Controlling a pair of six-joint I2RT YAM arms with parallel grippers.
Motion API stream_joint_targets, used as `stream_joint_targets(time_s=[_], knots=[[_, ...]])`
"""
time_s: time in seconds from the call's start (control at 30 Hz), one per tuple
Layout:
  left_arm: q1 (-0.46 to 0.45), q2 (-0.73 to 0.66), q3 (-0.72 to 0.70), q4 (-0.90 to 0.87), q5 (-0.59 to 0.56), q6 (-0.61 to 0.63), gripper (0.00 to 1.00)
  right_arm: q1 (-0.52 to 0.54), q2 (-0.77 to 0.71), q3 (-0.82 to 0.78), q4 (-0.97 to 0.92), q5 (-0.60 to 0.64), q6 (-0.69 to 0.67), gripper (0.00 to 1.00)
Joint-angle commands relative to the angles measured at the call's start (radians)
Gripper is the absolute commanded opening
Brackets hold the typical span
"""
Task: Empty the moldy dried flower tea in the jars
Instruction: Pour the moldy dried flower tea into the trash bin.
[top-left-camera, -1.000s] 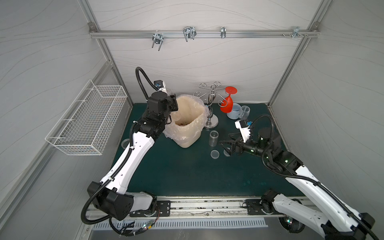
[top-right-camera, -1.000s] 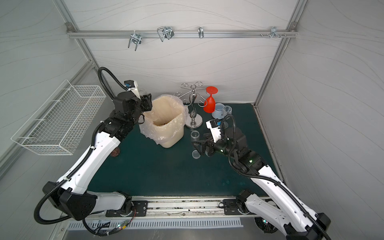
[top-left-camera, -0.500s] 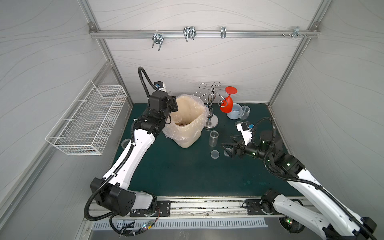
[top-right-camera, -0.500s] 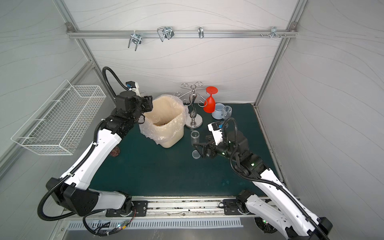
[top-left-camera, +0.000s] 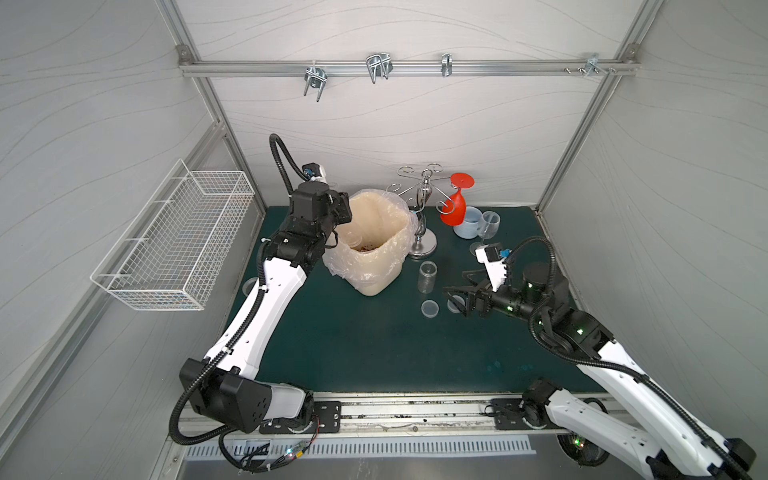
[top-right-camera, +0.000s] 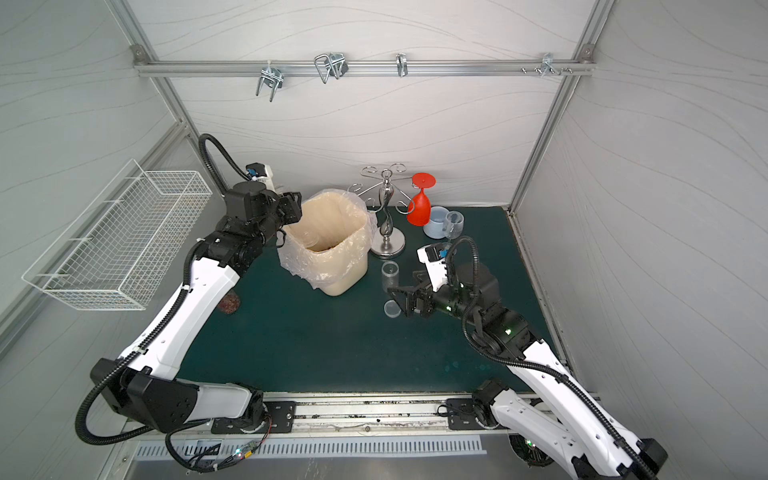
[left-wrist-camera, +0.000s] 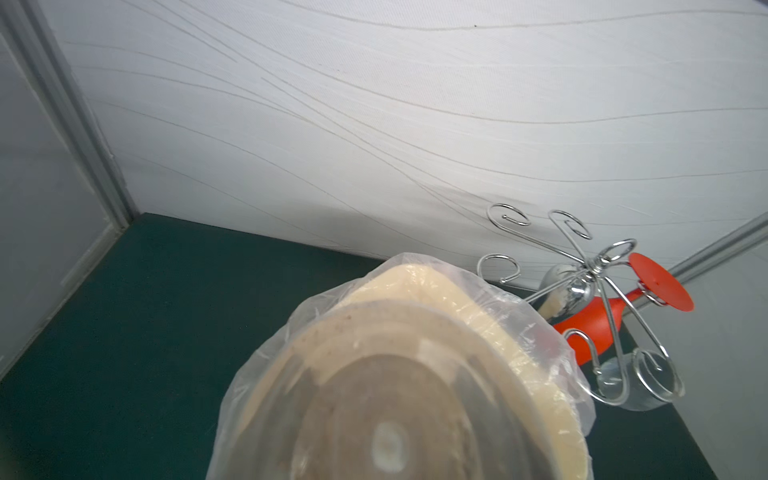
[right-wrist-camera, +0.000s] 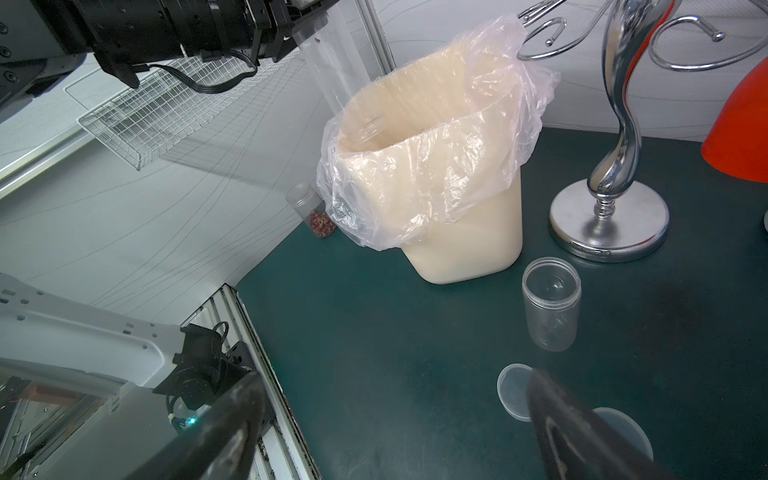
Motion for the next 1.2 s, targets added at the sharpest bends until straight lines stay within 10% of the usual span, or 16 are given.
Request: stream_joint_targets(time_s=[0.0, 0.13, 0.23, 0.33, 0.4, 0.5, 0.6, 0.7, 1.17], knots=[[-0.016, -0.017, 0.054, 0.007, -0.04, 0.037, 0.0, -0.004, -0.011, -0.001, -0.01, 0.008, -0.019, 0.98], [0.069, -0.023, 0.033, 0.008, 0.112, -0.107, 0.0, -0.004, -0.011, 0.0, -0.017, 0.011, -0.019, 0.98], [-0.019, -0.024, 0.044, 0.0, -0.061, 0.071, 0.0, -0.005, -0.01, -0.002, -0.016, 0.016, -0.018, 0.98], [0.052, -0.029, 0.032, -0.005, 0.071, -0.052, 0.0, -0.005, -0.01, -0.006, -0.015, 0.016, -0.019, 0.98], [-0.021, -0.029, 0.041, -0.006, -0.054, 0.077, 0.0, -0.004, -0.008, -0.008, -0.012, 0.016, -0.022, 0.98], [0.039, -0.033, 0.029, 0.005, 0.076, -0.032, 0.0, -0.004, -0.006, -0.008, -0.016, 0.014, -0.028, 0.98], [-0.034, -0.032, 0.04, 0.009, -0.066, 0.105, 0.0, -0.005, -0.003, -0.01, -0.017, 0.017, -0.036, 0.98], [0.038, -0.031, 0.034, 0.002, 0.072, -0.033, 0.0, -0.005, -0.001, -0.01, -0.017, 0.018, -0.043, 0.99], [0.015, -0.051, 0.017, 0.011, 0.005, 0.052, 0.0, -0.005, 0.006, -0.011, -0.018, 0.016, -0.065, 0.99]])
